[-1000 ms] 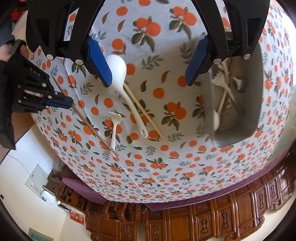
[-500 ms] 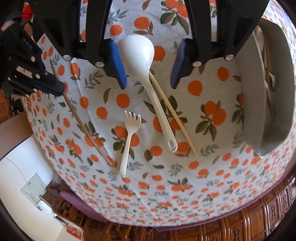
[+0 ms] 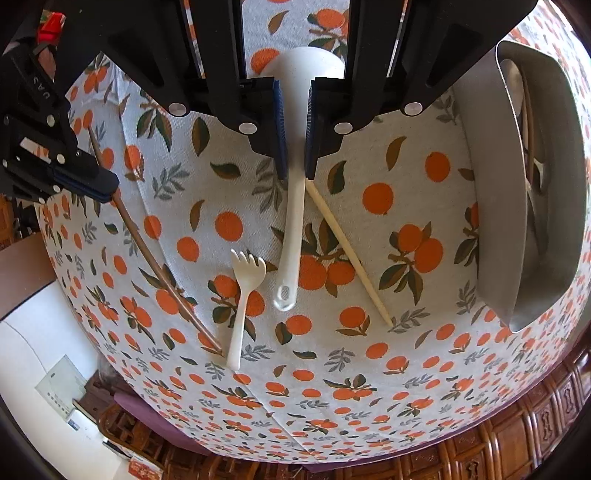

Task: Organize utensils
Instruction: 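Carry the white spoon into the tray and open the left tool while the right tool holds the chopstick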

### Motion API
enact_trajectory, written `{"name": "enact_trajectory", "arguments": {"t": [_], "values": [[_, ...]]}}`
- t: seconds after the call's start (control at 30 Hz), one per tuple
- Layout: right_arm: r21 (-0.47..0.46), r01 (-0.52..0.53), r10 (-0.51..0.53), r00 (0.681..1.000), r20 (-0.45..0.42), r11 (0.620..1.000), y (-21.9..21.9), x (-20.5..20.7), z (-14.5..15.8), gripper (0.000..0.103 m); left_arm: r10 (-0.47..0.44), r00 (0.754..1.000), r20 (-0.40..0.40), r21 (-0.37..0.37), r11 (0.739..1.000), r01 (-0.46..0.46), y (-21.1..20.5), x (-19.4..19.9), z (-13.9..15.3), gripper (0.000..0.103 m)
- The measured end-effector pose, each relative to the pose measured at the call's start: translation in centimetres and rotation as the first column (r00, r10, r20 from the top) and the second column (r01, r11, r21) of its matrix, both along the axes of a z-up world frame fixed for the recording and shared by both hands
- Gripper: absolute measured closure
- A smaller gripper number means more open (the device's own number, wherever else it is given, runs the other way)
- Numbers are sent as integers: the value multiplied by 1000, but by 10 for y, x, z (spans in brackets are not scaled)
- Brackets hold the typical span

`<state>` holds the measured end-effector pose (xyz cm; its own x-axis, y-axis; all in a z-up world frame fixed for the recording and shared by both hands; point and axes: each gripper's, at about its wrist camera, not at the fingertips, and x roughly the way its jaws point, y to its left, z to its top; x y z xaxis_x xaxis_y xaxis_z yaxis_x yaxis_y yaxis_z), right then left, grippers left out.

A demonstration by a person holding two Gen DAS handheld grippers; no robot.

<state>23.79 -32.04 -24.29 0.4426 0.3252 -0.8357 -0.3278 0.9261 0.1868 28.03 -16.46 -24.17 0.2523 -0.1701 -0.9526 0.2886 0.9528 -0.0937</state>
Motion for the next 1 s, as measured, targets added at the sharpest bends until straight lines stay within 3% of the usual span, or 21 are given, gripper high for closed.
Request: {"name": "enact_trajectory", "arguments": {"t": [0.2, 0.63, 1.0], "values": [[0, -10, 10, 1000, 3, 1000, 8, -3, 3, 97, -16, 1000, 22, -29, 999, 17, 11, -12, 11, 101], [6, -15, 15, 1000, -3, 1000, 22, -7, 3, 97, -29, 998, 56, -28, 999, 30, 24, -15, 21, 102], [18, -39, 38, 999, 37, 999, 43, -10, 24, 97, 18, 992, 124, -86, 996, -7, 52, -24, 61, 102]]}}
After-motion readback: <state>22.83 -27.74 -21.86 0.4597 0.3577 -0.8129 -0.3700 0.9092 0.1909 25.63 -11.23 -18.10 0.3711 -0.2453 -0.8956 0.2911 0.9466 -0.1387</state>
